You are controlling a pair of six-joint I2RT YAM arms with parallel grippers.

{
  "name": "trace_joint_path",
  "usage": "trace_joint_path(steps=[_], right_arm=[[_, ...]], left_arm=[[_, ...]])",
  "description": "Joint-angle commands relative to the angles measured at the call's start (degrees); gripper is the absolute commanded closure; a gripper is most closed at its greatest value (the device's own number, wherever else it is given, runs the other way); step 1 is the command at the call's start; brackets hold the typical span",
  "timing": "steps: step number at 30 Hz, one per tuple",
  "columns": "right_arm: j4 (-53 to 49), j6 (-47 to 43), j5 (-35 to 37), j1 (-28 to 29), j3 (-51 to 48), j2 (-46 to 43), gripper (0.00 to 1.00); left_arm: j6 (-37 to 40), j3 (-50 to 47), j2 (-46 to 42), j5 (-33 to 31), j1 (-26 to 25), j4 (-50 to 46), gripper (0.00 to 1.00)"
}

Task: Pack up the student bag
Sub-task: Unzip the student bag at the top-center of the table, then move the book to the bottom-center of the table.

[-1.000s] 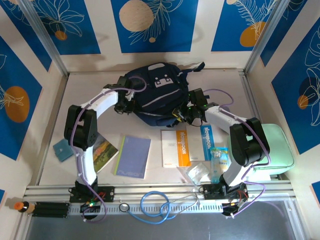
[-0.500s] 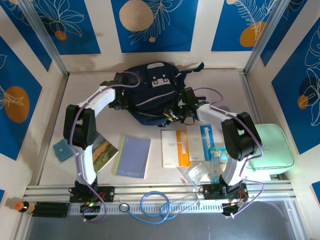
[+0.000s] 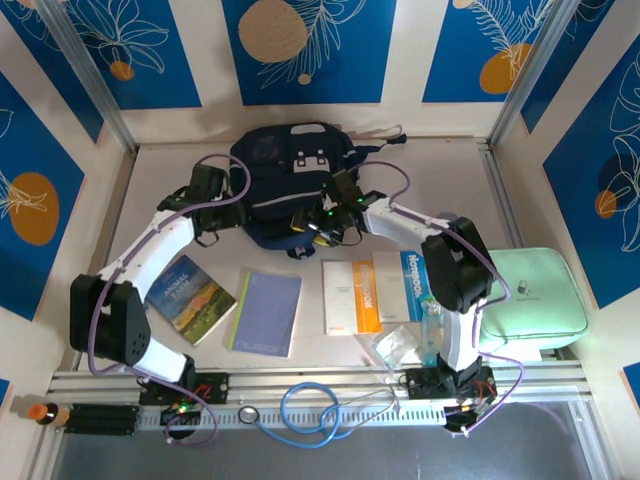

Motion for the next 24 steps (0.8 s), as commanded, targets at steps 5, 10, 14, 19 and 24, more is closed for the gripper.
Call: trace_joint_path(steps=[5, 10, 14, 19, 24], right_arm=[[-7.1, -22.5, 12.8, 7.8, -7.8, -10.5, 0.28], [-8.8, -27.5, 14.3, 14.5, -7.8, -7.8, 0.31], [-9.3, -29.5, 16.8, 18.5, -4.4, -3.3, 0.32], [-12.9, -32.1, 23.5, 22.3, 0.2, 2.3, 0.30], [-14.6, -35.4, 25.9, 24.7, 1.4, 5.0, 0.27]], left_arm=[[-3.3, -6.9, -5.9, 5.2, 2.1, 8.3, 0.19], [-4.1, -8.6, -7.0, 5.9, 3.3, 9.3, 0.14], [-3.9, -9.2, -8.1, 4.6, 4.2, 8.2, 0.09], [-5.1, -9.2, -9.2, 5.2, 7.2, 6.2, 0.06], [-6.4, -9.9, -10.0, 8.0, 9.4, 7.0, 0.01]])
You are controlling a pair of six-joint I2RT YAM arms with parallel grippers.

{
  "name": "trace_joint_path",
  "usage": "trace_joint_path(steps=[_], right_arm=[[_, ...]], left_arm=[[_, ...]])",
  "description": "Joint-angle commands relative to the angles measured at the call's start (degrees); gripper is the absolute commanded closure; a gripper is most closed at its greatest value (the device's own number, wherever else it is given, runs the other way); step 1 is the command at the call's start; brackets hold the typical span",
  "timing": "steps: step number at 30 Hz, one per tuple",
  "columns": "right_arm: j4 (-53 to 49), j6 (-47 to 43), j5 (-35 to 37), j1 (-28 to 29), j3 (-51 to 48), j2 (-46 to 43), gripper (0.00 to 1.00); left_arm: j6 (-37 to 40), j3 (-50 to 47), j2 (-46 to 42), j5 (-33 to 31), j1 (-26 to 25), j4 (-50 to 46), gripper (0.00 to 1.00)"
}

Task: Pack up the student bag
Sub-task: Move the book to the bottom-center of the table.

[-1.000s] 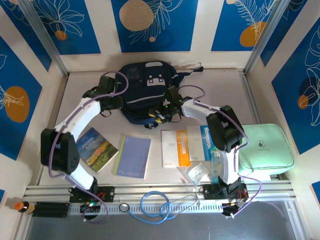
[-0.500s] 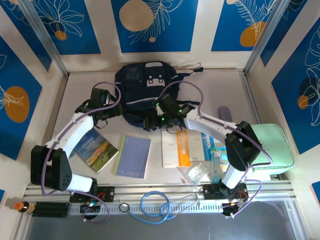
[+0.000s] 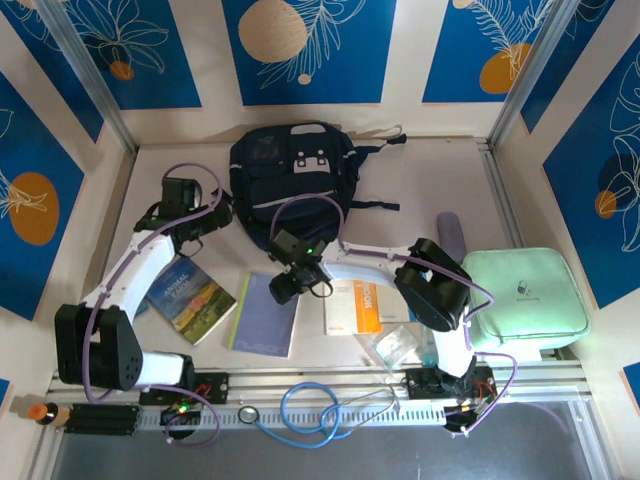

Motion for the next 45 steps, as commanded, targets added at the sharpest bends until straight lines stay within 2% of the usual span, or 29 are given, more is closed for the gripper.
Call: trace_joint_path(steps=[1, 3, 8, 12, 17, 20, 24, 27, 29, 35, 39, 43, 45], right_arm=[[-3.4, -4.1, 3.5, 1.6, 2.0, 1.4, 0.26], [-4.2, -5.2, 5.2, 2.3, 1.8, 2.1, 0.26], [-3.5, -8.0, 14.9, 3.2, -1.5, 1.7, 0.26], [-1.5, -7.6, 16.5, 0.2, -4.6, -0.4, 0.27], [-1.5, -5.4, 17.9, -1.9, -4.5, -2.2, 0.28], [-2.0, -2.5, 13.1, -2.1, -4.6, -5.5, 0.28], [-1.3, 6.0, 1.9, -5.1, -7.2, -11.1, 0.29], [-0.4, 12.4, -4.9, -7.5, -9.4, -12.5, 0.37], [-0.2, 14.4, -6.8, -7.9, -10.3, -12.1, 0.41], [-0.7, 16.4, -7.2, -7.6, -10.7, -8.8, 0.55], [-0.7, 15.7, -7.1, -7.9, -10.3, -6.9, 0.58], [-0.9, 14.7, -6.0, -8.2, -10.3, -5.3, 0.58], [-0.7, 14.2, -5.9, -8.3, -10.4, -5.0, 0.58]], left_arm=[[-1.3, -0.7, -1.4, 2.7, 1.3, -0.4, 0.00], [-1.1, -0.6, -1.4, 3.3, 1.3, -0.5, 0.00], [1.6, -0.1, -2.2, 6.8, 1.2, -1.1, 0.00], [2.2, 0.2, -3.0, 9.8, 1.1, -2.8, 0.00], [2.4, -0.1, -2.9, 16.7, 0.5, -5.4, 0.00], [4.0, 1.1, -3.2, 18.5, 0.3, -9.8, 0.00], [3.0, -1.5, -4.7, 22.9, -1.6, -11.3, 0.00], [0.0, -6.2, -5.5, 24.0, -4.3, -10.0, 0.02], [-1.0, -8.3, -5.4, 23.8, -5.6, -10.1, 0.03], [-3.3, -11.9, -3.1, 24.2, -12.6, -7.0, 0.15], [-5.0, -12.5, -0.2, 21.8, -16.6, -6.0, 0.26], [-7.0, -13.8, 3.6, 21.2, -18.5, -4.3, 0.46], [-7.1, -13.7, 5.2, 19.8, -19.5, -4.5, 0.47]])
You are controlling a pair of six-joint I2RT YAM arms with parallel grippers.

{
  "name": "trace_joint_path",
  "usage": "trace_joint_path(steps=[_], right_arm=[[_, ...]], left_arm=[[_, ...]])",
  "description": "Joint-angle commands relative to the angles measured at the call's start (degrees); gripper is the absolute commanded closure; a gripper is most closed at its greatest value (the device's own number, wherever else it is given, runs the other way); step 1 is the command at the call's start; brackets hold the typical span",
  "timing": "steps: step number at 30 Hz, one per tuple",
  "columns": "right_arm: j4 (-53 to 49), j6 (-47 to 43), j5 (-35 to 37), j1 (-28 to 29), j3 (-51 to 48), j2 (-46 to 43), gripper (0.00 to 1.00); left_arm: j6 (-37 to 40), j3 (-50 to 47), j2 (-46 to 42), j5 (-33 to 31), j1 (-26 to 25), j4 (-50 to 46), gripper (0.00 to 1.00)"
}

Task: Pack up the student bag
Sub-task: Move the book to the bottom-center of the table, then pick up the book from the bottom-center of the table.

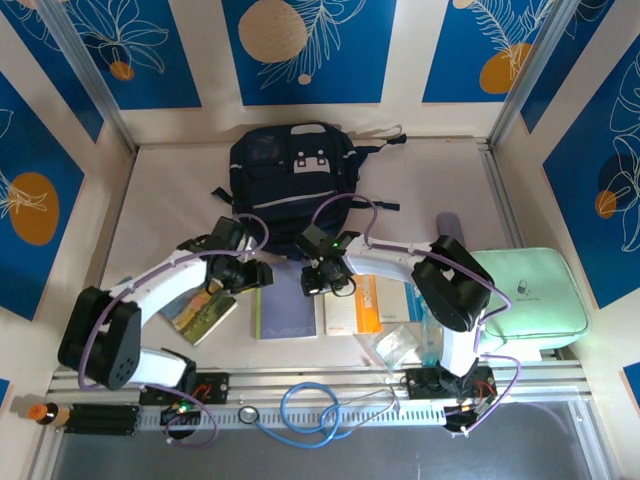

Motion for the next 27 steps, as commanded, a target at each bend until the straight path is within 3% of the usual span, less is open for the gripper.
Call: trace_joint_path(steps=[1, 8, 14, 21, 27], right_arm=[[-0.7, -0.4, -0.6, -0.4, -0.4, 0.9, 0.58], [-0.5, -1.2, -1.1, -0.4, 0.0, 2.3, 0.66], [-0.8, -2.0, -1.2, -0.7, 0.6, 3.4, 0.69], [-1.0, -2.2, -2.2, -1.4, 1.0, 4.3, 0.71], [-1.6, -3.2, -2.4, -1.7, 2.0, 5.3, 0.76]], left_arm=[[-1.4, -0.5, 2.6, -2.8, -1.4, 0.2, 0.47], [-1.1, -0.7, 6.0, -4.4, -1.7, 0.4, 0.56], [-1.2, -0.4, 7.7, -4.5, -2.6, 0.2, 0.54], [-1.0, -1.3, 8.2, 1.6, -3.0, 5.2, 0.54], [-0.8, -1.6, 7.0, 2.9, -3.0, 7.0, 0.56]])
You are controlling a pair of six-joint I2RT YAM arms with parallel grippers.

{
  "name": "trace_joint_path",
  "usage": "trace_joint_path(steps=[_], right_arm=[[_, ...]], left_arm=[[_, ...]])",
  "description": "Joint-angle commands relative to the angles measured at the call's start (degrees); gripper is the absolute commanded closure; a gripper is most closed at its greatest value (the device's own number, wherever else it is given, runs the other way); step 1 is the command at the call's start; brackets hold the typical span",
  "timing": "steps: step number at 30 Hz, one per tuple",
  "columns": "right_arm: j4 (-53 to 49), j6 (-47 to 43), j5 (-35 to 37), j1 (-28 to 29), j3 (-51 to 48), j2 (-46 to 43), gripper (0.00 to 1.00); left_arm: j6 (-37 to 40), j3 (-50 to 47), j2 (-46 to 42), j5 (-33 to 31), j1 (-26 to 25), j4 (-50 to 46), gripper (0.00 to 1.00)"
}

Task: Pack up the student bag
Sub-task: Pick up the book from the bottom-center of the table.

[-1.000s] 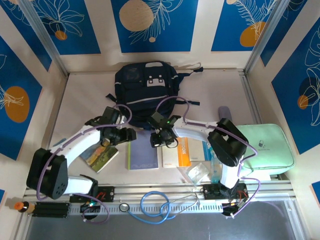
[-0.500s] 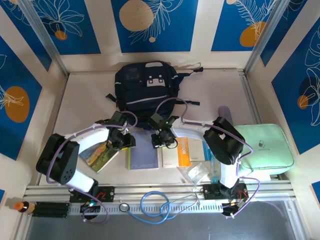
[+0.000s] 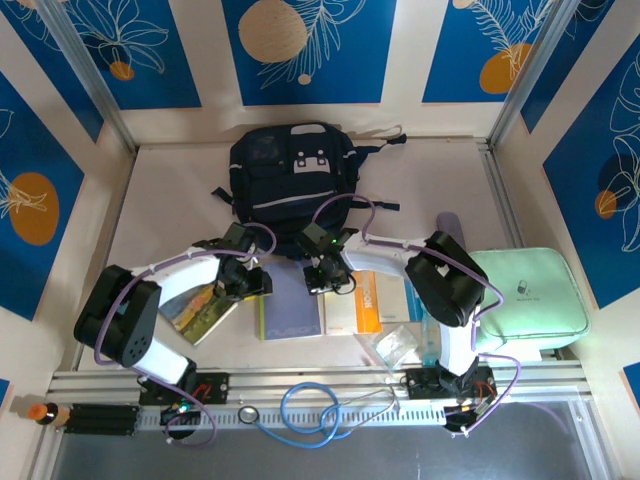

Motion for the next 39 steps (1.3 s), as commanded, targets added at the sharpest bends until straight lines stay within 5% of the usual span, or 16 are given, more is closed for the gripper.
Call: trace_joint_path(steps=[1, 7, 17, 25, 31, 39], right_arm=[[0.3, -1.0, -1.1, -0.4, 0.4, 3.0, 0.78], [0.5, -1.1, -1.7, -0.4, 0.6, 3.2, 0.80], [0.4, -1.0, -1.5, -0.5, 0.5, 3.2, 0.80], [0.5, -1.0, -1.6, -0.4, 0.5, 3.3, 0.80], [0.8, -0.9, -1.4, -0.4, 0.0, 2.6, 0.80], [1.6, -0.4, -1.4, -0.6, -0.5, 1.9, 0.80]], left_arm=[[0.2, -1.3, 0.2, 6.2, -1.1, 5.5, 0.57], [-0.3, -1.9, -0.6, 6.6, -1.1, 5.6, 0.67], [-1.6, -3.5, -2.6, 7.5, -1.1, 6.8, 0.69], [-1.8, -3.5, -1.5, 5.6, -1.1, 6.1, 0.58], [-0.6, -4.5, -3.0, 15.6, -1.0, 11.9, 0.61], [0.6, -6.7, -15.5, 18.5, -0.6, 12.8, 0.58]])
